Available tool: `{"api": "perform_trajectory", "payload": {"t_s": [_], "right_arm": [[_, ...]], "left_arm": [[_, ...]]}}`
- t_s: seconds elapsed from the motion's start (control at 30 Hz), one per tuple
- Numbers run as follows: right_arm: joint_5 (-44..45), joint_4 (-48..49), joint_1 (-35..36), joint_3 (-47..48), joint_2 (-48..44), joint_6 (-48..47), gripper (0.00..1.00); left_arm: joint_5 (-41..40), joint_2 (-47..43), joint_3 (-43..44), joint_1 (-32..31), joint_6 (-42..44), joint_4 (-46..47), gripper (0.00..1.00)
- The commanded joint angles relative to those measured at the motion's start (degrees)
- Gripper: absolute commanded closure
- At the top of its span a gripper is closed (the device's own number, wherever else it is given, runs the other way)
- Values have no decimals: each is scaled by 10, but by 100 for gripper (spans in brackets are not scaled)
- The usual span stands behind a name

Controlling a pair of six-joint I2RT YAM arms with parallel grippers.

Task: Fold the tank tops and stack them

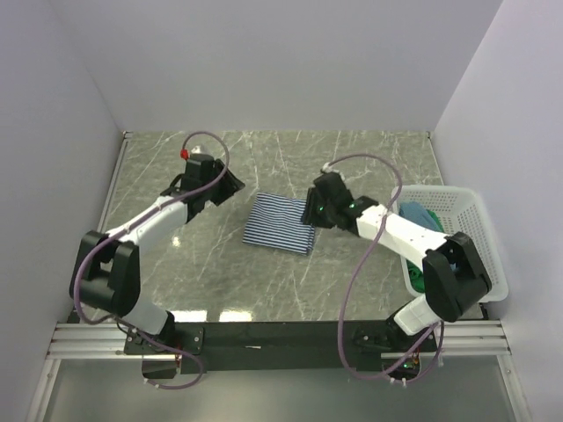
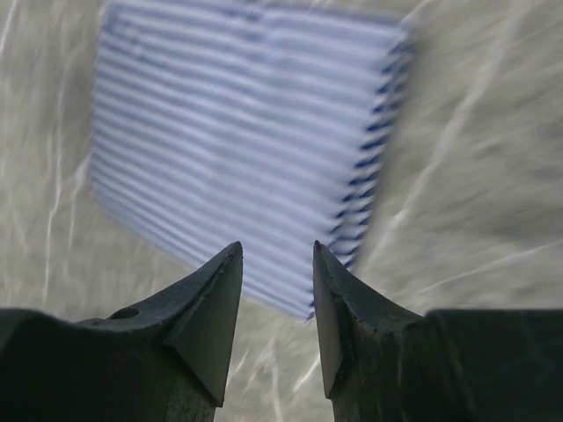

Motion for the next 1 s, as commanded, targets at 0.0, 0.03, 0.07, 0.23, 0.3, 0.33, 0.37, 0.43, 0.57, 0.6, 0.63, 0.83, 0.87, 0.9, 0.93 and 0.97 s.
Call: {"api": "perform_trajectory", "payload": {"t_s": [0.0, 0.03, 0.07, 0.23, 0.3, 0.33, 0.37, 0.43, 0.57, 0.6, 0.63, 0.83, 0.87, 0.9, 0.93, 0.97], "right_arm": [[26, 37, 46, -50, -24, 39, 56], [19, 47, 52, -60, -25, 42, 56], [14, 62, 53, -67, -22, 44, 56], [3, 72, 53, -75, 35, 35, 59], [26, 61, 50, -74, 57, 32, 60], [29, 60, 43, -77, 61, 31, 60], [27, 65, 39, -86, 67, 31, 60], [26, 69, 27, -91, 73, 31, 61], [31, 61, 24, -89, 74, 25, 62], [26, 64, 24, -91, 69, 26, 62], [22, 66, 24, -92, 64, 26, 62], [27, 49, 24, -74, 51, 18, 61], [23, 49, 24, -73, 50, 18, 61], [23, 48, 24, -71, 49, 18, 61], [22, 48, 24, -71, 48, 18, 61], [22, 47, 24, -71, 42, 18, 61]], "left_arm": [[-23, -39, -67, -40, -2, -9, 48], [-42, -45, -77, -48, -1, -7, 49], [-43, -52, -86, -62, 2, 0, 51], [-48, -38, -125, -79, 5, 13, 58], [-60, -30, -133, -82, 7, 8, 57], [-61, -30, -136, -84, 10, 9, 57], [-63, -31, -138, -84, 11, 8, 55], [-67, -31, -141, -83, 15, 5, 53], [-61, -27, -139, -85, 31, 5, 43], [-60, -26, -135, -85, 35, 5, 42], [-46, -24, -133, -85, 43, 9, 38], [-38, 0, -96, -84, 66, -18, 35], [-39, 10, -90, -82, 68, -25, 35], [-37, 16, -78, -81, 72, -30, 35], [-35, 26, -72, -80, 80, -39, 36], [-36, 31, -68, -80, 83, -44, 36]]}}
